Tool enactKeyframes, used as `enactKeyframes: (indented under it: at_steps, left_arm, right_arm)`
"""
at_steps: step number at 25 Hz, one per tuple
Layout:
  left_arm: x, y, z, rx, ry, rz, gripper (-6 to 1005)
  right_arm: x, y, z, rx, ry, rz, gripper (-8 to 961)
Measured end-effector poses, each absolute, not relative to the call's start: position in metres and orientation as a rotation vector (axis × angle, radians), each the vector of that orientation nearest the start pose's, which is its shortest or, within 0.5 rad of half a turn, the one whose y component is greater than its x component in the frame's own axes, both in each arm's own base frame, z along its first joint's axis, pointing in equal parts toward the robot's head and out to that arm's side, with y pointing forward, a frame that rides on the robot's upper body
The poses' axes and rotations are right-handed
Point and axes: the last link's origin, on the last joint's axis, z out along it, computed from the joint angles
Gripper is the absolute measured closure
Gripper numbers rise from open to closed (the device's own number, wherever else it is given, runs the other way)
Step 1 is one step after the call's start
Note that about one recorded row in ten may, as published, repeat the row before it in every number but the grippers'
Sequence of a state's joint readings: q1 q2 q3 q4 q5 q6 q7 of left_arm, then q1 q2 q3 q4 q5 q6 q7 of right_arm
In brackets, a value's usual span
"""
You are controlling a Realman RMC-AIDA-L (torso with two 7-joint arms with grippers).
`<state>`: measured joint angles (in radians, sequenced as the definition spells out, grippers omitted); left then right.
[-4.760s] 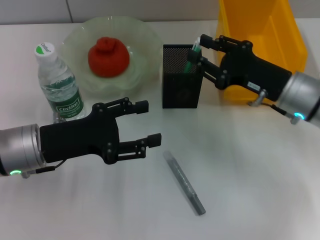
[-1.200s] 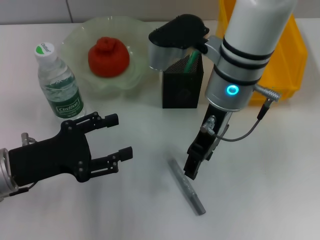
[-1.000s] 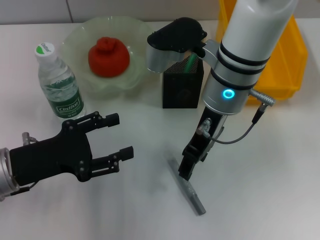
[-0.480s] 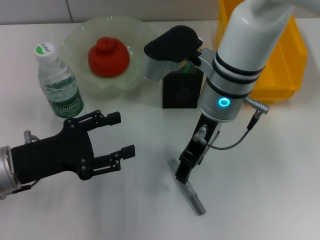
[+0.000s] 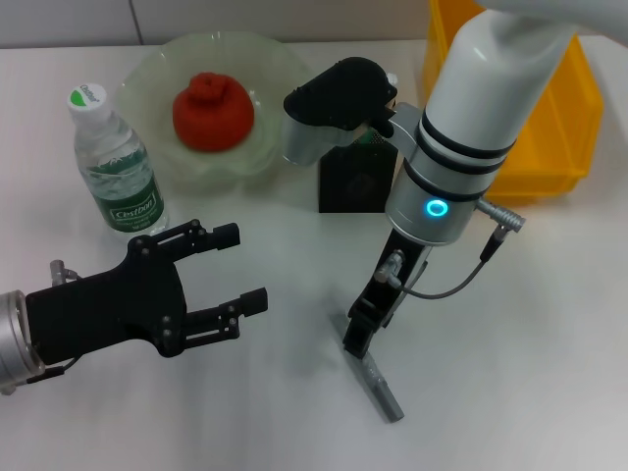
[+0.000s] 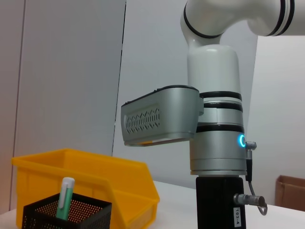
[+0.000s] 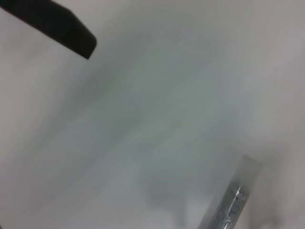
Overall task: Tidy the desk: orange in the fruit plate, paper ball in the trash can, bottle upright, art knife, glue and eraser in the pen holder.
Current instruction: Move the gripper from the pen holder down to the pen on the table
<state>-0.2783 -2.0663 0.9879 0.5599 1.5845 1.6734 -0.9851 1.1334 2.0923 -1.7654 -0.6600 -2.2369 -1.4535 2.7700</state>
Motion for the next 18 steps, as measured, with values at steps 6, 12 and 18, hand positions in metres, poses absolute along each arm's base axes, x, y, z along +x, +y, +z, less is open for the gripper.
enactKeyframes:
  at_steps: [6, 12, 18]
  left_arm:
    - [-0.2833, 0.2514, -0.0162, -2.66, -0.345, -0.992, 214]
    - [-0.2831, 0.2517, -0.0167, -2.659, -0.345, -0.991, 214]
    - [-0.2827, 0.2524, -0.0168, -2.659, -0.342, -0.991, 215]
  right_arm:
    - [0.1134, 0.3476, -0.1148, -2.793, 1.041, -0.9, 442]
    - [0.1134, 0.3455, -0.1186, -2.802, 1.026, -0.899, 472]
    - [0.1143, 0.3459, -0.119, -2.799, 1.028, -0.896, 477]
